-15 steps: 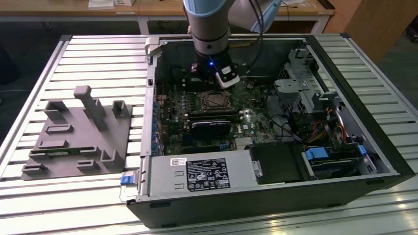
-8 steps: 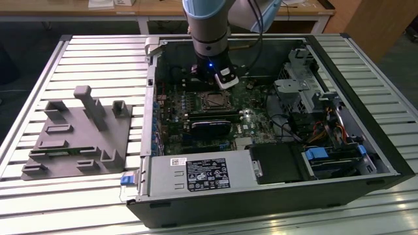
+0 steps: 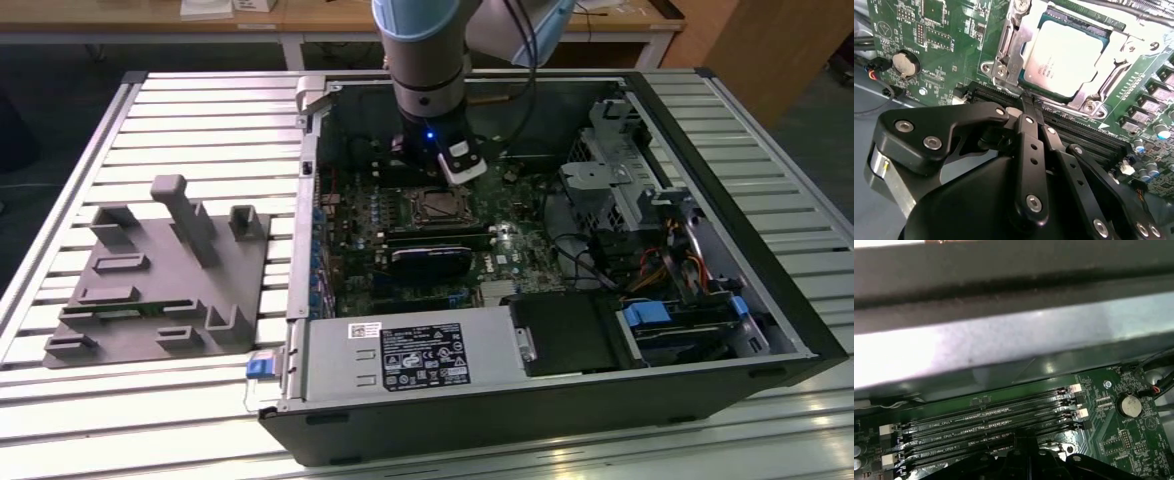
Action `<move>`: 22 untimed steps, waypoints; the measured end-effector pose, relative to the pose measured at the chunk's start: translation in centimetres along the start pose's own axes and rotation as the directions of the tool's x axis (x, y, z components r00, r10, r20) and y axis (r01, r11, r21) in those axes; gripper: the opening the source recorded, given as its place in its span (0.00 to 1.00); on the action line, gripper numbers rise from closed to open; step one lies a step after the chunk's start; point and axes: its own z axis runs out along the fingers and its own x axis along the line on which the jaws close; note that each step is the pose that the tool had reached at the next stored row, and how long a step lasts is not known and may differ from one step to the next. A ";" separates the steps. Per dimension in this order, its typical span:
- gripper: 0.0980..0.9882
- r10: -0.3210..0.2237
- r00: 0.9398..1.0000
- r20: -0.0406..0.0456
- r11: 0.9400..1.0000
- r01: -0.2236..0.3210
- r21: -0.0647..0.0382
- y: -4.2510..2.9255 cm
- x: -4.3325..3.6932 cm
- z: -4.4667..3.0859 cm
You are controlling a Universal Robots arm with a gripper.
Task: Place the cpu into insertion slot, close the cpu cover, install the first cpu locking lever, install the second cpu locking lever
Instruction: 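Install the first cpu locking lever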
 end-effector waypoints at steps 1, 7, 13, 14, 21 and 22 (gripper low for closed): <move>0.01 0.002 1.000 0.000 1.000 -0.002 0.000 -0.01 0.01 0.07; 0.01 0.004 1.000 0.001 1.000 -0.004 0.001 -0.05 0.03 0.15; 0.01 0.006 1.000 -0.001 1.000 -0.006 -0.008 0.00 0.01 -0.01; 0.01 0.006 1.000 -0.001 1.000 -0.006 -0.008 0.03 -0.01 -0.13; 0.01 0.006 1.000 -0.001 1.000 -0.006 -0.008 0.44 -0.23 -1.77; 0.01 0.006 1.000 -0.001 1.000 -0.006 -0.008 0.50 -0.26 -1.98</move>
